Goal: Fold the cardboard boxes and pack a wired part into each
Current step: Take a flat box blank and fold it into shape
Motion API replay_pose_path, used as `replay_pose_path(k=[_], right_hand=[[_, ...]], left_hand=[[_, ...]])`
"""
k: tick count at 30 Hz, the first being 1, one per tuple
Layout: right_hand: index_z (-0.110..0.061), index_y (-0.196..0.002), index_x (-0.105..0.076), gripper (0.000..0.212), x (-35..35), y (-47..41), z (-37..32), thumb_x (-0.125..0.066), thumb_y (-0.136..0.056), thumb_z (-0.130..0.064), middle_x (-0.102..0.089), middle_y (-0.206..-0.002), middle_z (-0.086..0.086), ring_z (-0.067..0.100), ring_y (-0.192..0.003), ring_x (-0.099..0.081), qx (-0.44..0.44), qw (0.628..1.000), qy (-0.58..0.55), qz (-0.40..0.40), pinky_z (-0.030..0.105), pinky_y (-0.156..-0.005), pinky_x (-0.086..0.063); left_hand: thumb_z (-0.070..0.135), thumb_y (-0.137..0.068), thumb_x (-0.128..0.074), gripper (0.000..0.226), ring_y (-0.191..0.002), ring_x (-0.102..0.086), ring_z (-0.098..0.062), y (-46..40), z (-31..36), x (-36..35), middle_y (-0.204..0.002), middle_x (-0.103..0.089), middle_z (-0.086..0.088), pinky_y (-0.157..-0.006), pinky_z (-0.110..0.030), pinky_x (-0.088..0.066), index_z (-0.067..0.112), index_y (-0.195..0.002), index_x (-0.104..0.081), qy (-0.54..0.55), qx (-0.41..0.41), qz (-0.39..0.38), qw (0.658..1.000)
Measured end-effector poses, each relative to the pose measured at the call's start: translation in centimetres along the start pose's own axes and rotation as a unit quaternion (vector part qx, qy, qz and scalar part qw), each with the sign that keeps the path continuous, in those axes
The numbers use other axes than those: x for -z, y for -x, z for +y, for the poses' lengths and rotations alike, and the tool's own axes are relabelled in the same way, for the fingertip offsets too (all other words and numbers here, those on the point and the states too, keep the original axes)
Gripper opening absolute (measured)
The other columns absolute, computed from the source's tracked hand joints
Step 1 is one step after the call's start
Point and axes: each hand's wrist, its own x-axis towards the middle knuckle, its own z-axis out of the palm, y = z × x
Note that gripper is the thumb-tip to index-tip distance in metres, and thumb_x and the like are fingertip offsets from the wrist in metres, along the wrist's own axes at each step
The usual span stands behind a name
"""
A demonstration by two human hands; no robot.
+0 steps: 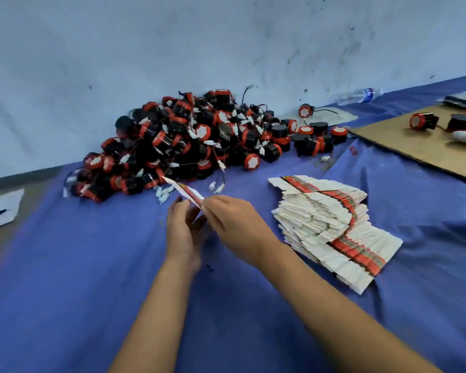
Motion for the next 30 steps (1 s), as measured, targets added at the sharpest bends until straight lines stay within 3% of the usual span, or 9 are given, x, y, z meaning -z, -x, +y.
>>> replay_pose_path(k=[4,6,8,12,16,20,24,28,30], right_hand=[[-0.007,-0.096,-0.066,0.035,-5.5,-1.0,-1.9,-0.042,-0.109,-0.03,-0.066,-0.1,0.005,0.025,-0.094,-0.058,0.05,0.996,-0.065,-0.045,0.045,-0.083,-0.048],[-0.01,-0.089,-0.068,0.041,-7.3,-1.8,-2.1,-0.044,-0.106,-0.038,-0.067,-0.099,0.001,0.019,-0.094,-0.059,0.01,0.994,-0.109,-0.022,0.042,-0.084,-0.049],[-0.013,-0.105,-0.069,0.03,-8.9,-2.5,-1.8,-0.055,-0.102,-0.039,-0.06,-0.11,-0.005,0.012,-0.096,-0.057,-0.055,0.987,-0.142,0.051,0.037,-0.086,-0.051],[-0.023,-0.13,-0.055,0.05,-10.1,-2.8,-0.8,-0.061,-0.093,-0.056,-0.04,-0.123,-0.014,0.006,-0.101,-0.055,-0.164,0.969,-0.165,0.083,0.03,-0.088,-0.051],[-0.021,-0.115,-0.056,0.048,-9.9,-2.5,0.1,-0.071,-0.086,-0.057,-0.044,-0.116,-0.009,0.008,-0.1,-0.056,-0.187,0.955,-0.203,0.11,0.018,-0.085,-0.046],[-0.02,-0.09,-0.059,0.031,-9.2,-2.0,0.4,-0.074,-0.089,-0.048,-0.051,-0.102,-0.002,0.01,-0.089,-0.055,-0.198,0.933,-0.258,0.152,0.023,-0.077,-0.047],[-0.019,-0.075,-0.056,0.042,-8.4,-1.6,-0.2,-0.067,-0.085,-0.058,-0.057,-0.081,-0.011,0.016,-0.088,-0.051,-0.164,0.935,-0.279,0.146,0.022,-0.072,-0.041],[-0.031,-0.085,-0.064,0.034,-8.2,-1.4,-1.0,-0.067,-0.081,-0.065,-0.059,-0.084,-0.016,0.008,-0.091,-0.053,-0.138,0.95,-0.267,0.084,0.015,-0.073,-0.043],[-0.029,-0.068,-0.06,0.036,-8.1,-1.4,-1.3,-0.07,-0.083,-0.061,-0.054,-0.07,-0.015,0.004,-0.081,-0.049,-0.13,0.939,-0.31,0.075,0.017,-0.069,-0.041]], left_hand=[[0.02,-0.1,-0.043,0.041,-0.073,-0.073,-0.016,0.9,1.8,6.1,-0.087,-0.076,-0.005,-0.061,-0.027,-0.058,0.013,-0.085,-0.081,0.06,0.008,0.016,0.998],[0.016,-0.1,-0.045,0.034,-0.084,-0.074,-0.022,0.6,2.5,7.2,-0.098,-0.077,-0.01,-0.07,-0.033,-0.059,0.006,-0.102,-0.078,0.062,0.0,0.037,0.997],[0.01,-0.103,-0.049,0.024,-0.087,-0.074,-0.024,-0.1,2.6,7.7,-0.102,-0.078,-0.01,-0.069,-0.032,-0.06,0.003,-0.114,-0.07,0.01,-0.037,0.067,0.997],[0.005,-0.104,-0.05,0.027,-0.09,-0.076,-0.021,-0.4,1.5,7.6,-0.104,-0.08,-0.01,-0.071,-0.03,-0.062,0.011,-0.11,-0.076,-0.074,-0.089,0.029,0.993],[-0.007,-0.098,-0.044,0.05,-0.095,-0.077,-0.019,-0.5,1.4,7.7,-0.106,-0.08,-0.009,-0.076,-0.031,-0.062,0.024,-0.096,-0.084,-0.075,-0.067,-0.048,0.994],[-0.006,-0.096,-0.056,0.039,-0.104,-0.075,-0.024,-0.5,1.4,8.3,-0.114,-0.078,-0.011,-0.085,-0.035,-0.062,0.021,-0.101,-0.083,-0.115,-0.07,-0.103,0.986],[0.013,-0.083,-0.076,0.031,-0.113,-0.073,-0.03,-0.3,1.7,8.9,-0.117,-0.077,-0.01,-0.101,-0.051,-0.056,0.022,-0.113,-0.08,-0.159,-0.089,-0.107,0.977],[0.028,-0.08,-0.078,0.04,-0.115,-0.072,-0.028,0.0,2.5,9.6,-0.118,-0.077,-0.005,-0.101,-0.056,-0.056,0.024,-0.12,-0.077,-0.213,-0.121,-0.086,0.966],[0.035,-0.078,-0.075,0.042,-0.115,-0.071,-0.03,0.0,3.2,10.0,-0.119,-0.077,-0.006,-0.102,-0.056,-0.055,0.024,-0.119,-0.077,-0.227,-0.098,-0.096,0.964]])
